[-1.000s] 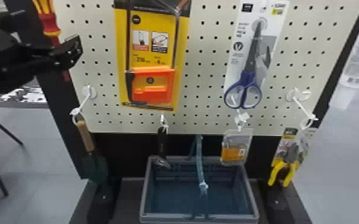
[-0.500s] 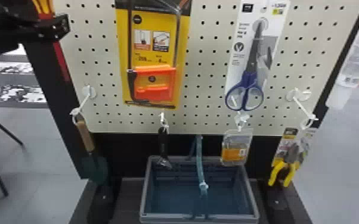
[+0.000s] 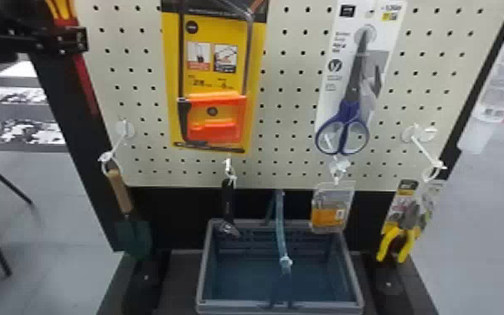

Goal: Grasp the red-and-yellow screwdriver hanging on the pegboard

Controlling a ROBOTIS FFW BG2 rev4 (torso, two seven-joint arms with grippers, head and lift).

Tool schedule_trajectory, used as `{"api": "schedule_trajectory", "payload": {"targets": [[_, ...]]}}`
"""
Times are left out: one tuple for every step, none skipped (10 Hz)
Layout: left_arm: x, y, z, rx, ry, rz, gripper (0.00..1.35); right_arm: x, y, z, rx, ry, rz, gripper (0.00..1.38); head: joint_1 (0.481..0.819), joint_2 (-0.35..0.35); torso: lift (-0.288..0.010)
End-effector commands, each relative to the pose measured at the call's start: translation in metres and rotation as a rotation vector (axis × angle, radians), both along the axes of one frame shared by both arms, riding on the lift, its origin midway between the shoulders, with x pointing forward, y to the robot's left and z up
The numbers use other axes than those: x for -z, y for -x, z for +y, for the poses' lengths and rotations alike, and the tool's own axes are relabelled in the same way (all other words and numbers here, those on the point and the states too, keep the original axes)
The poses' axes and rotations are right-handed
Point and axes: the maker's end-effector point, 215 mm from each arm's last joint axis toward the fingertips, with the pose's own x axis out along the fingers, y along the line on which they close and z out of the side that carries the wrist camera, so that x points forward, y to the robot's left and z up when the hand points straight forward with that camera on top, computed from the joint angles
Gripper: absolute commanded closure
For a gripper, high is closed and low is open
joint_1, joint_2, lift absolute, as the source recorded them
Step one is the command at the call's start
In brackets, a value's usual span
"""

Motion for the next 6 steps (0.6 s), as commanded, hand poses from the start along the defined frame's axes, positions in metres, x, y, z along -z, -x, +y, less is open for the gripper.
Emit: {"api": "schedule_trajectory", "payload": {"targets": [[-0.0086, -0.0086, 0.0043, 0.029, -0.032, 0.013, 0.13, -0.0001, -0.0001, 0.0001, 0.001, -0.001, 0.0, 0.53, 0.549, 0.0, -0.1], [-0.015, -0.0101, 0.0076, 0.03, -0.039, 0.004, 0.13, 0.0012, 0.0003, 0.0, 0.001, -0.001, 0.002, 0.53, 0.549, 0.0, -0.1], [-0.0177, -0.0084, 0.0081, 0.033, -0.028, -0.002, 0.13, 0.0012, 0.0003, 0.0, 0.001, -0.001, 0.002, 0.53, 0.549, 0.0, -0.1], [-0.0157, -0.0075, 0.0063, 0.041, -0.024, -0.001, 0.24, 0.0012, 0.0003, 0.0, 0.002, -0.002, 0.002, 0.53, 0.549, 0.0, -0.1], [-0.0143, -0.0068, 0.0035, 0.047, -0.024, 0.001, 0.52, 0.0012, 0.0003, 0.0, 0.002, -0.002, 0.002, 0.53, 0.549, 0.0, -0.1], [-0.0139, -0.006, 0.0021, 0.053, -0.023, 0.004, 0.69, 0.0012, 0.0003, 0.0, 0.002, -0.002, 0.002, 0.53, 0.549, 0.0, -0.1]]}}
